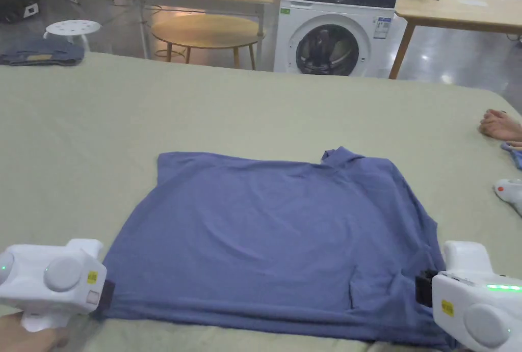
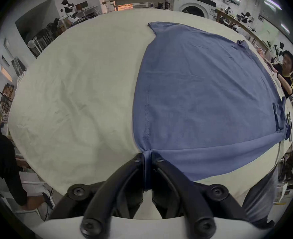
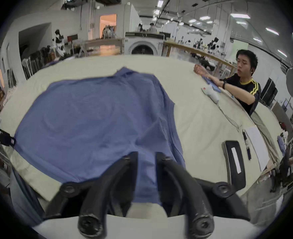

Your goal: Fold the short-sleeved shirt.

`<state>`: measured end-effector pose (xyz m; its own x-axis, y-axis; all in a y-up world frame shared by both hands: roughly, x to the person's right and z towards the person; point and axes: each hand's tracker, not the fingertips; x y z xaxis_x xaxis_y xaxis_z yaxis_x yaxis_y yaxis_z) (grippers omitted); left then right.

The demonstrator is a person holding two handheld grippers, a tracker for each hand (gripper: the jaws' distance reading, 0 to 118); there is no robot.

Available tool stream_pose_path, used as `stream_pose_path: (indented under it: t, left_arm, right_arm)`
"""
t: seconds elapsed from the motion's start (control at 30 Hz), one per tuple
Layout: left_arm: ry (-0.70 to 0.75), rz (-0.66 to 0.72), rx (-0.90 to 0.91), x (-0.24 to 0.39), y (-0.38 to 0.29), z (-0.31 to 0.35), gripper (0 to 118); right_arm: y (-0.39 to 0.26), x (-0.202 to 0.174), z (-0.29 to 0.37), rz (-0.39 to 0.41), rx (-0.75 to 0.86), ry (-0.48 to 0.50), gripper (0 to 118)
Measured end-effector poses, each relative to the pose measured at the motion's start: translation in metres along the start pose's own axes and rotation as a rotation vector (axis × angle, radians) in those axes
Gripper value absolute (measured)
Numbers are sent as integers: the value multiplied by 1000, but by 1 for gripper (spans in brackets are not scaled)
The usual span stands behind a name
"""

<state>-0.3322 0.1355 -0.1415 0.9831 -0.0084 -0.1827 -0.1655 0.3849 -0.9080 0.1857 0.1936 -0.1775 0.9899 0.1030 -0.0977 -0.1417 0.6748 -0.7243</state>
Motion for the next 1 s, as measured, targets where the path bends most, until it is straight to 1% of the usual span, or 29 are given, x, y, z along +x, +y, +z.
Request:
stream_pose_path:
  t: [0.03,0.07,0.17,0.23,0.3,0.37,0.4,0.43,0.47,0.5,0.57,0.6,0.67,0.8,1.0]
  left_arm:
    - [3,-4,0,1,0,0,1]
    - [7,-6,-1,2,0,1,1]
    - [11,-6,1,2,0,1,1]
    - [8,3,2,4,-3,5,1]
    - [5,6,3,4,-4,5,1]
    - [0,12,3,3,-5,7,1]
    - [-2,16,3,3,-5,7,1]
    - [-3,16,3,3,-5,7,1]
    - [-4,19,3,3,-5,8,1]
    - [-3,20,4,3,-5,9,1]
    - [1,13,3,5,-5,10,1]
    - [2,10,3,6,-5,11,1]
    - [4,5,5,6,-5,12,1]
    - [-5,16,36,3,-5,21,1]
    - [-41,37,156,4,17,47,1]
  right_arm:
    - [-1,9,-7,1,-35,-9,53]
    - [-3,12,-11,-2,-70,-15,59]
    - [-12,25,-34,-2,-152,-27,60]
    - [-17,27,-45,-4,-197,-45,60]
    - [-25,35,-64,-17,-239,-33,60]
    - [-32,34,-78,-17,-318,-23,60]
    - [-35,31,-79,-15,-321,-25,60]
    - [-36,26,-72,-6,-289,-39,59]
    - [-35,24,-70,3,-288,-44,57]
    - [-32,24,-68,3,-291,-40,51]
    - [-31,20,-63,-21,-303,12,22]
    - [-31,19,-64,-15,-305,12,16]
    - [-31,17,-63,5,-304,3,8]
    - [-29,22,-50,-27,-266,18,6]
    - [-8,19,-27,-16,-174,8,6]
